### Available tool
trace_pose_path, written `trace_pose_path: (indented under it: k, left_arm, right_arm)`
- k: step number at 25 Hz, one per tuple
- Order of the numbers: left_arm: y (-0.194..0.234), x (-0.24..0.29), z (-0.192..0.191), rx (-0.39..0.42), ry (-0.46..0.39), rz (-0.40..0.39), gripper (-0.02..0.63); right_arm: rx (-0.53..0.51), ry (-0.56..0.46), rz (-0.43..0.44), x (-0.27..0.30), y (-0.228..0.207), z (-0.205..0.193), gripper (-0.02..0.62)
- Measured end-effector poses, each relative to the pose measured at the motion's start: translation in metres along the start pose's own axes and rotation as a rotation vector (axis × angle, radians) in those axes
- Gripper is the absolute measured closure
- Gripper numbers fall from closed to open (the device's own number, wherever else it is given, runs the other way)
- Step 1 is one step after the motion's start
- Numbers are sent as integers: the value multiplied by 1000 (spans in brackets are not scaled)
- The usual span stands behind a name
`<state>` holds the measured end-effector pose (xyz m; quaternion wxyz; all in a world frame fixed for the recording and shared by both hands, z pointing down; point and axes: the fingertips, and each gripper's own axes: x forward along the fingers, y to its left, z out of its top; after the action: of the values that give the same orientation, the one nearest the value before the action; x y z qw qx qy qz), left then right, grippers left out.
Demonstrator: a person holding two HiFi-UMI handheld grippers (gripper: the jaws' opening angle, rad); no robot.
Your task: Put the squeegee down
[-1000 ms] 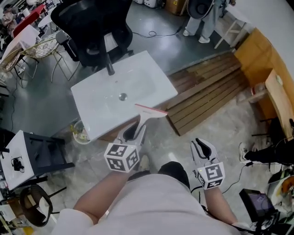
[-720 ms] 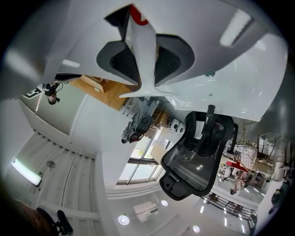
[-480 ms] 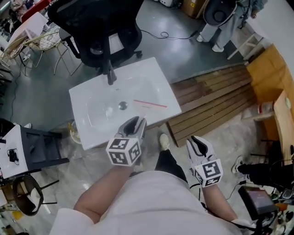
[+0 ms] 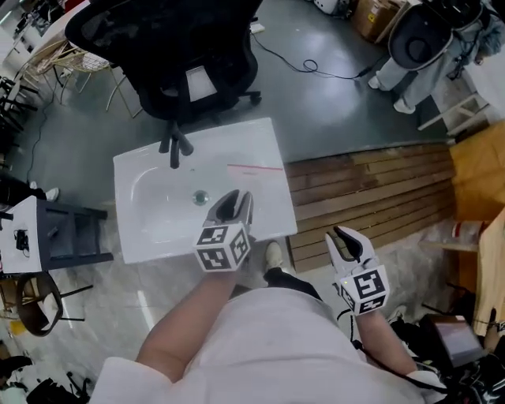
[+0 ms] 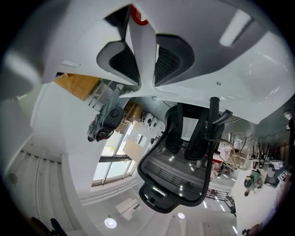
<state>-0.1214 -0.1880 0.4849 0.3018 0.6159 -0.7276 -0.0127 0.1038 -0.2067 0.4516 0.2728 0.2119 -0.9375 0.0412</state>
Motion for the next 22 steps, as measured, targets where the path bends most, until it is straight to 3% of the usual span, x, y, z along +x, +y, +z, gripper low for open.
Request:
trace_pose_path:
  k: [11,22]
  left_arm:
    - [18,116,-2,-40,6,200,495]
    - [52,188,-18,-68,33,391,495]
  right_arm:
    - [-31,43,85,30,-81,-6,534]
    - [72,90,93,31,-117,-29,534]
